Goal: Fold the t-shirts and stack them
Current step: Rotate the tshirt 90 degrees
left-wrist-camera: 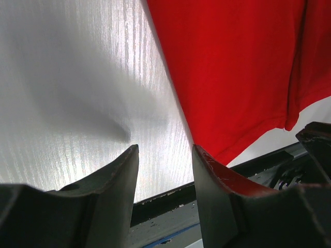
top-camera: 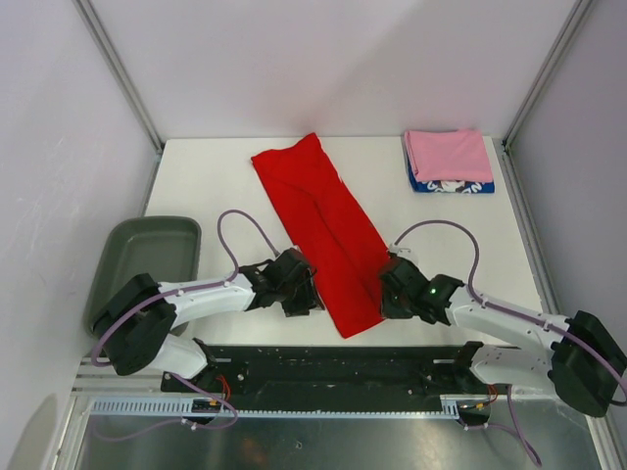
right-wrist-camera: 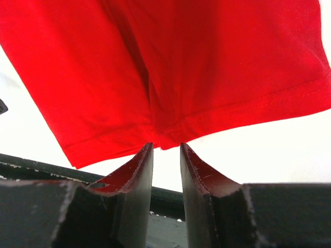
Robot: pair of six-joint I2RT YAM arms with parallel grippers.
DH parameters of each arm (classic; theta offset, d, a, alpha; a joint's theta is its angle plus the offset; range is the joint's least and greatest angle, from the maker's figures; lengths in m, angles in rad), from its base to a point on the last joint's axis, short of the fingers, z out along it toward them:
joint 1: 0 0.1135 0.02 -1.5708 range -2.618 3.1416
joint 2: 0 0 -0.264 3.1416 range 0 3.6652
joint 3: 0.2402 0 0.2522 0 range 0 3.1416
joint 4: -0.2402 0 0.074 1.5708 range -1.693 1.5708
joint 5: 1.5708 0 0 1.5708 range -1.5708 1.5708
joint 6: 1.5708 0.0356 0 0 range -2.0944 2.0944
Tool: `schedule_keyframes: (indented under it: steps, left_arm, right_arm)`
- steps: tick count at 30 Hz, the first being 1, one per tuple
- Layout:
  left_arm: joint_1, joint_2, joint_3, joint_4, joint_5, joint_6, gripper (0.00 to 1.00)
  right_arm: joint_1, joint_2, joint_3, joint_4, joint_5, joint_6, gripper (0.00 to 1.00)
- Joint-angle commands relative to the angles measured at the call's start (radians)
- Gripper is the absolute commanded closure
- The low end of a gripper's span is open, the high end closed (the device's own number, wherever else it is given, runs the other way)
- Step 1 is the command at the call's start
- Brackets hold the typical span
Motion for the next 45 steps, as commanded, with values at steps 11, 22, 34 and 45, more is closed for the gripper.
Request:
schedule_keyframes:
  steps: [11, 22, 34, 45]
  left_arm:
    - [-0.006, -0.004, -0.015, 0.028, 0.011, -0.008, 0.5]
    - [-0.006, 0.007, -0.007, 0.03, 0.016, -0.002, 0.5]
    - [-0.006, 0.019, 0.003, 0.035, 0.03, -0.004, 0.5]
    - [-0.067, 0.002, 0.009, 0.048, 0.071, -0.061, 0.48]
  right_arm:
    - [-0.025, 0.086, 0.0, 0.085, 0.014, -0.027, 0.71]
    - [-0.024, 0.058, 0.0, 0.071, -0.006, -0.023, 0.94]
    - [0.024, 0.081, -0.007, 0.051, -0.002, 0.014, 0.98]
    - [0.022, 0.15, -0.022, 0.089, -0.022, 0.01, 0.96]
